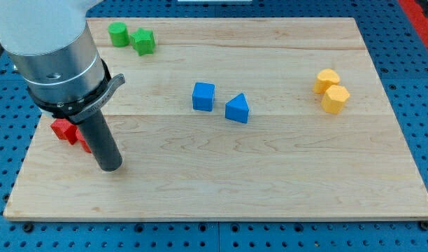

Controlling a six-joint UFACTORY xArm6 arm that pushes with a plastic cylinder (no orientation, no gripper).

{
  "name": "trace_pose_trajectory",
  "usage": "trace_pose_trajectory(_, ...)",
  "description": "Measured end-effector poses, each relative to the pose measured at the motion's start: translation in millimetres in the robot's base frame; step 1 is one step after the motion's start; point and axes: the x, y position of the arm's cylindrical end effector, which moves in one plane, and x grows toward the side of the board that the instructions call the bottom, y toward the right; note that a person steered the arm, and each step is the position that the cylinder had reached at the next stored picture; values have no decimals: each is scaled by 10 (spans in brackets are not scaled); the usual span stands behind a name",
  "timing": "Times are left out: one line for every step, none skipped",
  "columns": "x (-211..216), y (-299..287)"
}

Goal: Slightly touch the yellow heart which is at the yellow hexagon

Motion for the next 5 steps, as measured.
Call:
trace_pose_trajectory(0,-9)
trace_pose_trajectory(-50,194)
trace_pose_trajectory(-401,628)
trace_pose_trajectory(-406,1722)
trace_pose_trajectory(-418,2792)
